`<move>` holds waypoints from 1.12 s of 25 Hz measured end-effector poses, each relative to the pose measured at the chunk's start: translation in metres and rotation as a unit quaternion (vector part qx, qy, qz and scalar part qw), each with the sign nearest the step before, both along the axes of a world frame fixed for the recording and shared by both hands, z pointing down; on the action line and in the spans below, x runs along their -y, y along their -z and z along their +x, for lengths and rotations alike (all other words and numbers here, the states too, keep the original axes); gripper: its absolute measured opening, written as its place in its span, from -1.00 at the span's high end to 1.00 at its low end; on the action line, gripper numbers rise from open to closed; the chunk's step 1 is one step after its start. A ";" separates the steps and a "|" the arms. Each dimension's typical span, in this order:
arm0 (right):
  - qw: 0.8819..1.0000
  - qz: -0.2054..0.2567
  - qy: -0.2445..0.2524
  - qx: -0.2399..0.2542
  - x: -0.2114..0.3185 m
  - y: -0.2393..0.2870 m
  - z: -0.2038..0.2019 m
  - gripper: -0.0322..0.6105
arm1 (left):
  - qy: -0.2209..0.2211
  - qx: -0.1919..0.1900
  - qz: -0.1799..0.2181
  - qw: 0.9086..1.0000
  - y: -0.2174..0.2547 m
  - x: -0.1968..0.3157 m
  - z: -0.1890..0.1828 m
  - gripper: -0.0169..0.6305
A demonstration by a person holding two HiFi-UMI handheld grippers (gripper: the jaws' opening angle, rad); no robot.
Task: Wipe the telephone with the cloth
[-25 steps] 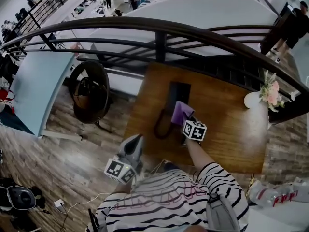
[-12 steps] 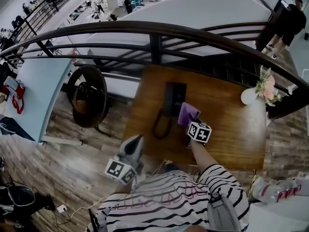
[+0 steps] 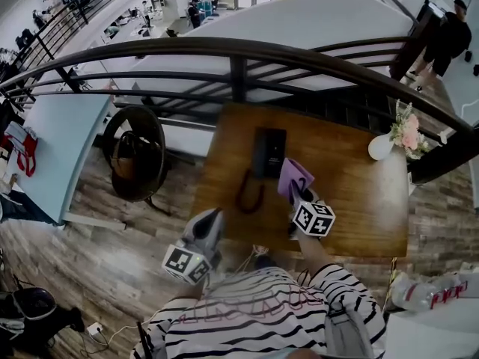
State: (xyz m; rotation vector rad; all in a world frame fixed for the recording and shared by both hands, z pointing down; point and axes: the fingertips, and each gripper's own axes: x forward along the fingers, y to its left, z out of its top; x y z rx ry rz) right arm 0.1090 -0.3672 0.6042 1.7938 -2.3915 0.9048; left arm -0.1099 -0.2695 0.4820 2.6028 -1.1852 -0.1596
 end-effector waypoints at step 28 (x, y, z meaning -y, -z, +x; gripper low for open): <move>0.994 0.081 -0.048 0.064 -0.217 0.084 -0.063 0.79 | -0.079 -0.009 0.025 0.997 0.010 -0.106 -0.034 0.94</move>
